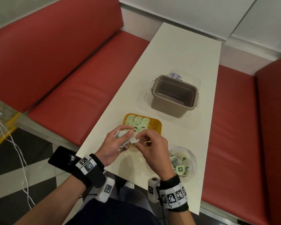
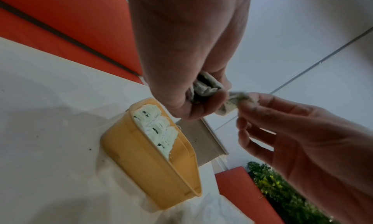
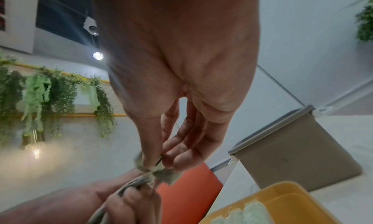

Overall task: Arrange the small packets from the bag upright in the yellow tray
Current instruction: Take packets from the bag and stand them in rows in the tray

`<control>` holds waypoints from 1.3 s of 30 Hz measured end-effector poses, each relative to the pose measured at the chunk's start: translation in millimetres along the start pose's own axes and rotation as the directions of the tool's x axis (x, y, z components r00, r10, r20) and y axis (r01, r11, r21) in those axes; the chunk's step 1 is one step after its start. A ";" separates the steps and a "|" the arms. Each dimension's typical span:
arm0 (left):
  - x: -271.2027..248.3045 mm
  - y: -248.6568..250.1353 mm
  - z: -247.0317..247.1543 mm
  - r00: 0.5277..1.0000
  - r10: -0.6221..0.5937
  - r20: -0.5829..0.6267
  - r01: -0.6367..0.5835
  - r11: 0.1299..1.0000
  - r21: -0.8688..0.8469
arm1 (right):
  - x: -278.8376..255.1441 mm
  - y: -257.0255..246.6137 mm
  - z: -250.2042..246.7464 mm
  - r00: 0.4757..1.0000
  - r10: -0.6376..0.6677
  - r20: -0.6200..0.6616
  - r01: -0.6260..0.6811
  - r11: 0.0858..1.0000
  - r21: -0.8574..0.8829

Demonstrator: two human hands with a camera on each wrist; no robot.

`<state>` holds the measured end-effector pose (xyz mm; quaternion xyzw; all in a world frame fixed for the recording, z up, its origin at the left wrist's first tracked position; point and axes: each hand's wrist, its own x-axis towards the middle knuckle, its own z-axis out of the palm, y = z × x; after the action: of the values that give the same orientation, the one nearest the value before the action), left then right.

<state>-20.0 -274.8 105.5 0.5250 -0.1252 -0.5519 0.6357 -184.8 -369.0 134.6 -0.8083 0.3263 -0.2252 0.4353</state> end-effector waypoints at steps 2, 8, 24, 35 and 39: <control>1.5 -4.4 -1.9 1.000 -0.002 0.020 0.001 0.999 0.040 | 0.2 1.9 -5.1 1.000 0.000 -0.018 -0.001 0.999 -0.038; 2.9 -15.9 -0.8 0.994 -0.060 0.091 0.052 0.995 0.086 | 7.8 2.1 -22.2 0.987 0.149 -0.067 -0.140 0.983 0.122; 26.4 -32.6 -7.2 0.985 0.112 -0.128 -0.031 0.859 0.511 | 77.0 44.6 -58.8 0.989 0.146 -0.009 -0.139 0.912 -0.387; 22.7 -42.9 -22.2 0.970 0.103 -0.221 0.045 0.816 0.576 | 128.5 78.2 -29.1 0.944 0.329 0.028 -0.232 0.723 -0.650; 21.4 -41.3 -21.1 0.971 0.097 -0.220 0.048 0.817 0.574 | 132.3 79.9 -18.3 0.942 0.334 -0.024 -0.269 0.712 -0.649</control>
<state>-20.2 -274.8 54.4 0.7532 -0.2151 -0.4125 0.4650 -132.4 -507.5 86.7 -0.8534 0.4899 0.0132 0.1775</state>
